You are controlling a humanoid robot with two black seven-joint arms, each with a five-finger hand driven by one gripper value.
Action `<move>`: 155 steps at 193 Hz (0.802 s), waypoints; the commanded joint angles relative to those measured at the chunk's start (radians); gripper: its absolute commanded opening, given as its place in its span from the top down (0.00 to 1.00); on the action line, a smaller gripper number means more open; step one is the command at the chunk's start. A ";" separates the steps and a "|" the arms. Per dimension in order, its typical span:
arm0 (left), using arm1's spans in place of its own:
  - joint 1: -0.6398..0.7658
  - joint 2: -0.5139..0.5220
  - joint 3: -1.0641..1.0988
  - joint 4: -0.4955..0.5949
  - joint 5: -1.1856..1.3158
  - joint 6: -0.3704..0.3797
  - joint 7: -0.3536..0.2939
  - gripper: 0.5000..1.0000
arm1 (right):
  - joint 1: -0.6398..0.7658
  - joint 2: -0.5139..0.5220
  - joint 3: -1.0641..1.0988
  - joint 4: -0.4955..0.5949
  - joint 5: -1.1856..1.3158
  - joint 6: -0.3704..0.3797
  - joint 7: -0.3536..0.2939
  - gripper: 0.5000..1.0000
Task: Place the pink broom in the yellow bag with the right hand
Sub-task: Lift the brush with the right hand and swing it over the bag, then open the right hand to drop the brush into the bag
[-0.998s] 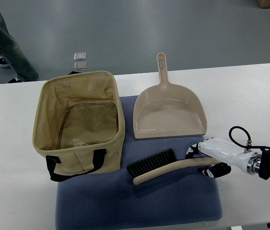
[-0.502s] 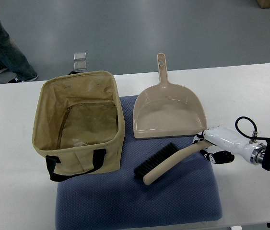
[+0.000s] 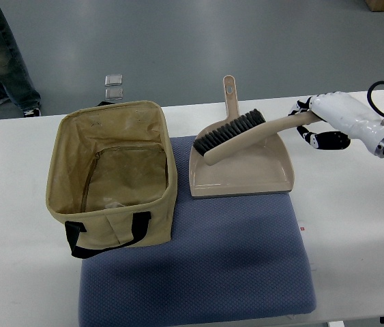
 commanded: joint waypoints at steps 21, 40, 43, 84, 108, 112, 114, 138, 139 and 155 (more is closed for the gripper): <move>0.000 0.000 0.000 0.000 0.001 0.000 0.000 0.00 | 0.159 0.014 -0.004 -0.036 0.022 0.019 -0.003 1.00; 0.000 0.000 0.000 0.000 0.001 0.000 0.000 0.00 | 0.225 0.027 -0.002 -0.039 0.019 0.063 -0.006 1.00; 0.000 0.000 0.000 0.000 0.001 0.000 0.000 0.00 | 0.233 0.030 -0.004 -0.041 0.018 0.068 -0.006 1.00; 0.000 0.000 0.000 0.000 -0.001 0.000 0.000 0.00 | 0.342 0.157 -0.011 -0.049 -0.004 0.151 -0.011 1.00; 0.000 0.000 0.000 0.000 0.001 0.000 0.000 0.00 | 0.345 0.242 -0.011 -0.064 -0.027 0.175 -0.011 1.00; 0.000 0.000 0.000 0.000 0.001 0.000 0.000 0.00 | 0.343 0.254 -0.011 -0.064 -0.028 0.175 -0.011 1.00; 0.000 0.000 0.000 0.000 0.001 0.000 0.000 0.00 | 0.343 0.260 -0.011 -0.064 -0.028 0.175 -0.011 1.00; 0.000 0.000 0.000 0.000 0.001 0.000 0.000 0.00 | 0.340 0.314 -0.015 -0.065 -0.033 0.175 -0.011 0.72; 0.000 0.000 0.000 0.000 0.001 0.000 0.000 0.00 | 0.340 0.318 -0.015 -0.065 -0.034 0.175 -0.011 0.67; 0.000 0.000 0.000 0.000 0.001 0.000 0.000 0.00 | 0.339 0.349 -0.018 -0.068 -0.036 0.175 -0.011 0.52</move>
